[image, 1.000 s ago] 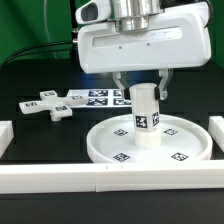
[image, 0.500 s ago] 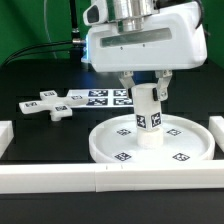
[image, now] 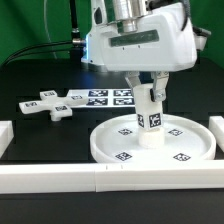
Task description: Assemble round table
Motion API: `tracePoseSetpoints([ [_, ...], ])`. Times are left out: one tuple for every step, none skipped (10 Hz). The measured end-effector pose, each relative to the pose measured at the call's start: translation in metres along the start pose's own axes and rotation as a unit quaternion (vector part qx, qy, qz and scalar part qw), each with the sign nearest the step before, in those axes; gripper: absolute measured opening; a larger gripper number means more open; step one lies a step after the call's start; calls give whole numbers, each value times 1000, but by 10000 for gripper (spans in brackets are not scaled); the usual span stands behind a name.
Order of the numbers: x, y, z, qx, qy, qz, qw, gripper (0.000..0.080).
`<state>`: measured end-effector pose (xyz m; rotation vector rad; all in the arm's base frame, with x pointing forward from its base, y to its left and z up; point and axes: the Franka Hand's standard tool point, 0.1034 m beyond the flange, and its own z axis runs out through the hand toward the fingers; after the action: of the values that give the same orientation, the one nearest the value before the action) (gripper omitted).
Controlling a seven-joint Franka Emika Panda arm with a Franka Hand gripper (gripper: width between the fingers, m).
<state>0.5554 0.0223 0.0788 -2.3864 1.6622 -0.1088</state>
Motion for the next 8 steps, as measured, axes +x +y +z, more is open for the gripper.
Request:
tracePoseSetpoints([
  [1,1,0,3,-3,29,1000,415],
  [0,1,0,6,-7,70,998,415],
  [-2,1,0,7,-9,98,995,415],
  [-3,1,1,7,-11,114,993,415],
  [-3,1,1,8,-10,98,995,415],
  [-3,0,1,7,-11,83,996,415],
  [-4,-2,0,6,-18,71,997,580],
  [0,-2,-2,8,-25,65,998,628],
])
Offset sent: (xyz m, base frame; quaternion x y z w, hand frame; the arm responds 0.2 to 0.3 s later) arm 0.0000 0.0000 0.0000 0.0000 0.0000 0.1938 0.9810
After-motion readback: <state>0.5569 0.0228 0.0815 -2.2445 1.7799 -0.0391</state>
